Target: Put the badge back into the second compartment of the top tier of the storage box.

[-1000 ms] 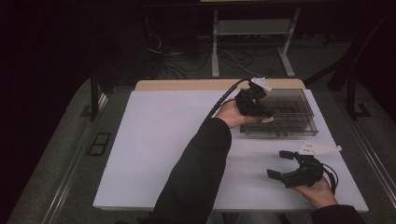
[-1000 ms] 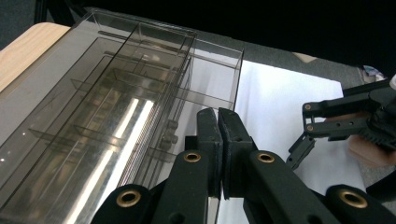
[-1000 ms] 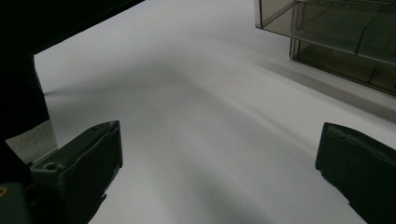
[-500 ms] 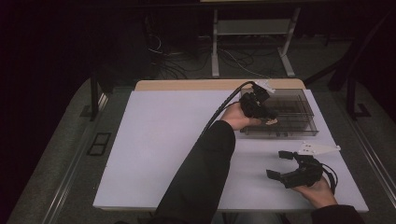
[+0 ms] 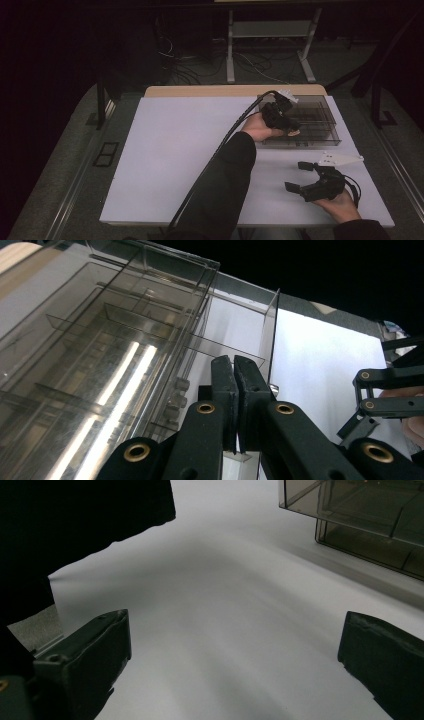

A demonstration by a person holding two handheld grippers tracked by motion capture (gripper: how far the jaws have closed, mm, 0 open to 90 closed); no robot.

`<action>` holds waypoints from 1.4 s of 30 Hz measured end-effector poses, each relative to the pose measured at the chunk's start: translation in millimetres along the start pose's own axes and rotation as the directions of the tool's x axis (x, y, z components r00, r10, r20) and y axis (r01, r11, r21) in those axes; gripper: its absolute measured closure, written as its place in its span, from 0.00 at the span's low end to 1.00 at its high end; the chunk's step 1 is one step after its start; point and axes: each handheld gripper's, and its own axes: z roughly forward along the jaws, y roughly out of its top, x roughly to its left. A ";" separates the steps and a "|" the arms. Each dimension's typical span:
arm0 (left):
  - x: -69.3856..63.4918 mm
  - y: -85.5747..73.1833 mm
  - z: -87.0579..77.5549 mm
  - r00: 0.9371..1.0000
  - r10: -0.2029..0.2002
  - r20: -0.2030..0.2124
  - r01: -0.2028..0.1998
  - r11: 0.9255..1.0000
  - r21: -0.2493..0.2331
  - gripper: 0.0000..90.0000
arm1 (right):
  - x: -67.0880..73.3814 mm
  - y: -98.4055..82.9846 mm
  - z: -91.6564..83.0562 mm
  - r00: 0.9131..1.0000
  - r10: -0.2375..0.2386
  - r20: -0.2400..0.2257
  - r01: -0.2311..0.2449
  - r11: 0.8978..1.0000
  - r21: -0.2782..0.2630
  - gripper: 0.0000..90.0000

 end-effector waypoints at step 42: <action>-16.1 -9.6 -41.5 0.999 -0.012 0.039 0.013 1.000 -0.027 0.24 | 1.5 0.3 1.2 1.000 -0.001 -0.001 0.001 1.000 0.005 0.00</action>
